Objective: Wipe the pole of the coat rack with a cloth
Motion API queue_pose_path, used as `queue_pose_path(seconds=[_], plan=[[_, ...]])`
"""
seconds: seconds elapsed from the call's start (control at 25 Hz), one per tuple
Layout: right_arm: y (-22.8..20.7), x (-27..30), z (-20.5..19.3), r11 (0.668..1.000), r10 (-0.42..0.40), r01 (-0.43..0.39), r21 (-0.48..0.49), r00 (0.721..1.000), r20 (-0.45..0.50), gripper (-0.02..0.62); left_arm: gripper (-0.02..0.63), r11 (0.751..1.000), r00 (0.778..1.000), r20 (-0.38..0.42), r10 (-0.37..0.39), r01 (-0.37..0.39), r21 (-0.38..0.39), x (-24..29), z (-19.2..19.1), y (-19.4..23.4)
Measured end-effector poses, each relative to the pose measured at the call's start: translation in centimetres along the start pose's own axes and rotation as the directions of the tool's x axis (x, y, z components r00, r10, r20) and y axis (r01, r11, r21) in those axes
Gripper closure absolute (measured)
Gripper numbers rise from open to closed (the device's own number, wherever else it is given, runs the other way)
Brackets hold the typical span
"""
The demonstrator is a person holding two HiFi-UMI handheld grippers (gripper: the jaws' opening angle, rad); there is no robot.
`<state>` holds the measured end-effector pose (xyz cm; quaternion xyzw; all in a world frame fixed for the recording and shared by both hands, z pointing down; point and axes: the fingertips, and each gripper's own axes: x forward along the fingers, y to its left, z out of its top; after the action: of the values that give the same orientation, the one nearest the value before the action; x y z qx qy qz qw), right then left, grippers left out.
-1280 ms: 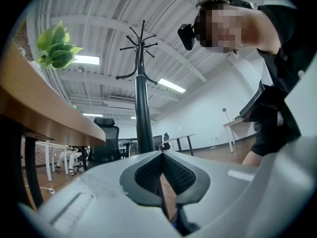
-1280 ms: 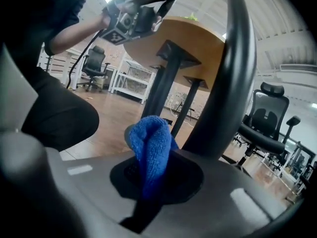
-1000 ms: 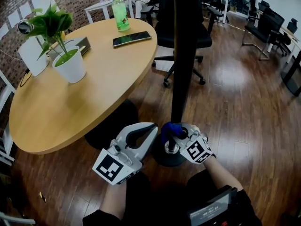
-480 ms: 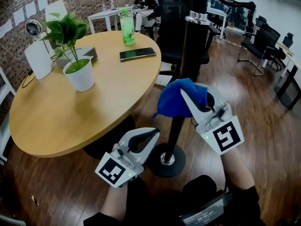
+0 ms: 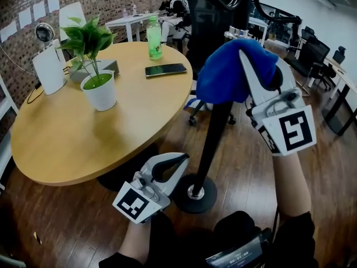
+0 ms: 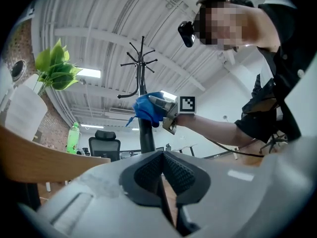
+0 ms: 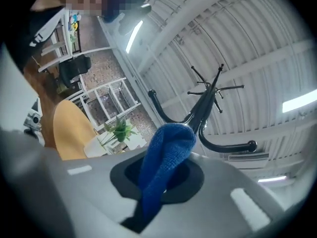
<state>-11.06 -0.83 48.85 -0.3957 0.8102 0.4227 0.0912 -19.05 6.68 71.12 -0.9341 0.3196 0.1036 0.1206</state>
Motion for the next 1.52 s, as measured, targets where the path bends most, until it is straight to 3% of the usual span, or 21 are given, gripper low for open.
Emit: queue_pose_path(seconds=[0.16, 0.36, 0.68, 0.84, 0.92, 1.2, 1.32, 1.44, 1.52], plan=[[0.7, -2.1, -2.1, 0.998, -0.027, 0.028, 0.056, 0.999, -0.020, 0.574, 0.612, 1.000, 1.000, -0.003, -0.012, 0.012, 0.010, 0.2, 0.3, -0.3], [3.1, -6.1, -8.9, 0.982, -0.043, 0.066, 0.179, 0.991, -0.129, 0.574, 0.612, 0.999, 0.999, -0.016, -0.030, 0.030, 0.013, 0.8, -0.3, -0.8], [15.1, -14.4, -19.4, 0.922, 0.068, 0.038, 0.386, 0.964, -0.256, 0.574, 0.612, 0.999, 0.997, -0.070, -0.035, 0.034, -0.016, 1.0, -3.2, -1.0], [21.5, -18.5, -24.9, 0.909, 0.142, 0.016, 0.417, 0.927, -0.346, 0.574, 0.612, 0.999, 0.994, -0.100, -0.033, 0.031, -0.029, 0.7, -4.9, -0.9], [24.1, -20.5, -27.7, 0.901, 0.184, 0.012, 0.433, 0.895, -0.407, 0.574, 0.612, 0.999, 0.993, -0.115, -0.025, 0.021, -0.041, 0.5, -5.6, -0.9], [31.1, -26.5, -36.8, 0.868, 0.333, 0.027, 0.496, 0.710, -0.621, 0.574, 0.612, 0.999, 0.989, -0.144, -0.017, 0.009, -0.053, 0.4, -7.4, -0.9], [32.6, -27.8, -38.8, 0.855, 0.370, 0.037, 0.517, 0.654, -0.660, 0.574, 0.612, 0.998, 0.989, -0.149, -0.016, 0.008, -0.055, 0.6, -7.6, -1.0], [33.1, -28.2, -39.1, 0.840, 0.384, 0.049, 0.541, 0.650, -0.656, 0.574, 0.612, 0.999, 0.987, -0.160, -0.011, 0.003, -0.054, 0.5, -7.8, -1.0], [32.3, -27.4, -38.1, 0.835, 0.374, 0.050, 0.548, 0.680, -0.631, 0.574, 0.612, 0.998, 0.986, -0.165, -0.006, -0.003, -0.055, 0.4, -7.9, -0.8]])
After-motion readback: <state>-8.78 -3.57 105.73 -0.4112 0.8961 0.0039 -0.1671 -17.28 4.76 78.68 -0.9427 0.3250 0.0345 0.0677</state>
